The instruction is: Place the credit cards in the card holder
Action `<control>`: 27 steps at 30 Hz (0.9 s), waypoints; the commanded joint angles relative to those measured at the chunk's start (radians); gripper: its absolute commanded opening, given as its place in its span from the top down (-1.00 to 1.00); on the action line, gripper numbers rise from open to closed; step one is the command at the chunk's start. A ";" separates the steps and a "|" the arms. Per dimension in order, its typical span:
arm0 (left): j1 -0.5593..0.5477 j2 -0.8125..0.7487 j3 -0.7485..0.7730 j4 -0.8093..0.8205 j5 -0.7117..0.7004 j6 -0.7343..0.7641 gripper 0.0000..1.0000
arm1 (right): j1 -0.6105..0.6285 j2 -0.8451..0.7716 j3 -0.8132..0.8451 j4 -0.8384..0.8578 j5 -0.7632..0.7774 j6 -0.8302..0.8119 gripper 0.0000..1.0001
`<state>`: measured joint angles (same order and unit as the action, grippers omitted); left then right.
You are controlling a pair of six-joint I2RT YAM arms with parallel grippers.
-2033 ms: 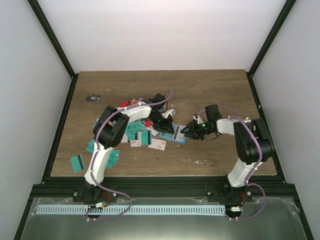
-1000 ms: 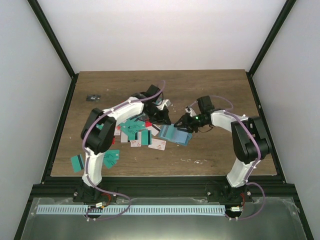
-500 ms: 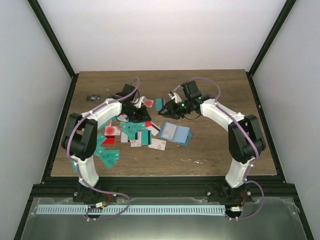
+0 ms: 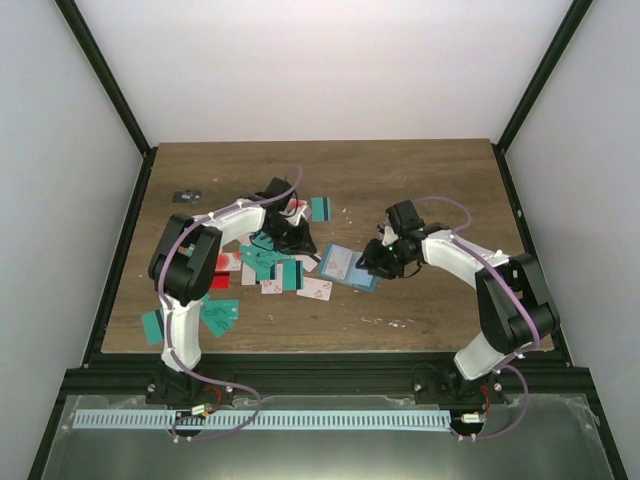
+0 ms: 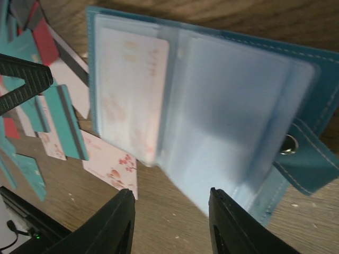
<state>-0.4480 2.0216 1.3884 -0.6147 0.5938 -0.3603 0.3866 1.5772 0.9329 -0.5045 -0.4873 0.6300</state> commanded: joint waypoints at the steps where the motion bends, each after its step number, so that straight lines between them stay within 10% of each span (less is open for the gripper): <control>1: -0.018 0.047 0.021 -0.005 -0.003 0.034 0.70 | 0.001 -0.009 -0.030 0.028 0.041 0.025 0.18; 27: -0.067 0.114 0.021 -0.025 0.014 0.074 0.71 | 0.000 -0.018 -0.132 0.117 0.009 0.028 0.02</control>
<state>-0.5110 2.1029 1.4036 -0.6281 0.6163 -0.3054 0.3866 1.5688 0.8291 -0.4026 -0.4805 0.6636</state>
